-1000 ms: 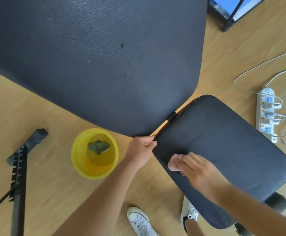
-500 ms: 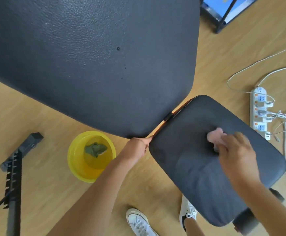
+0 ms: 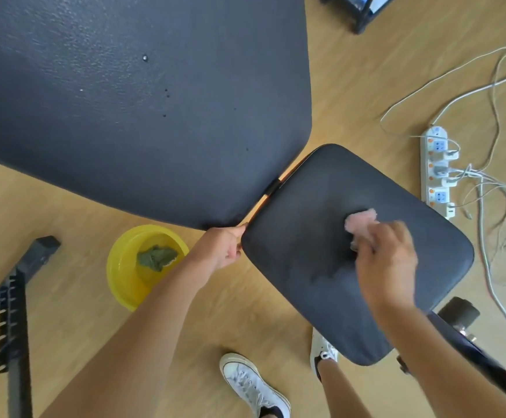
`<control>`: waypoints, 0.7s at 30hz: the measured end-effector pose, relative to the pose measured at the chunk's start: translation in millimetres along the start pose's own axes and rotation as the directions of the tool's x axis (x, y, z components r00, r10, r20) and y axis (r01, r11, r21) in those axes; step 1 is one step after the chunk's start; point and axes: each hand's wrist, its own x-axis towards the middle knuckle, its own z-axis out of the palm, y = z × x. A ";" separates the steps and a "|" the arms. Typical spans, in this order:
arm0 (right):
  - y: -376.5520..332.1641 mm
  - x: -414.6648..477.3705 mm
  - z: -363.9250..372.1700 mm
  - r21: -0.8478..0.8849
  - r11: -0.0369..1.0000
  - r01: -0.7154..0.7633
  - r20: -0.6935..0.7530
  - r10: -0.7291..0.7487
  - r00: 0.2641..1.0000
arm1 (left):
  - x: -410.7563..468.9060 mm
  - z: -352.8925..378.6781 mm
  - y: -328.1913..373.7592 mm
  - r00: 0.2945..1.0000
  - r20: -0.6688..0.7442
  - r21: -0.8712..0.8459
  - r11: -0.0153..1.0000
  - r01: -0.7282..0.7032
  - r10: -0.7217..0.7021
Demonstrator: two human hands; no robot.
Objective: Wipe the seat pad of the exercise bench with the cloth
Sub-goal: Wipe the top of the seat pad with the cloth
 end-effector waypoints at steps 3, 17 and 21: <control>4.9 -72.2 19.6 0.064 0.813 0.579 0.276 -0.572 0.773 | -13.1 -4.8 -1.0 0.997 0.039 0.082 0.994 -0.076 0.073; 73.7 1.9 -28.4 -0.078 0.868 0.490 0.120 -0.480 0.869 | -16.4 4.3 8.0 0.991 0.050 0.258 0.957 -0.133 0.124; 29.5 41.0 -13.2 0.057 0.997 -0.056 -0.105 0.062 0.993 | -11.6 22.2 -5.7 0.942 -0.117 0.416 0.877 -0.241 0.314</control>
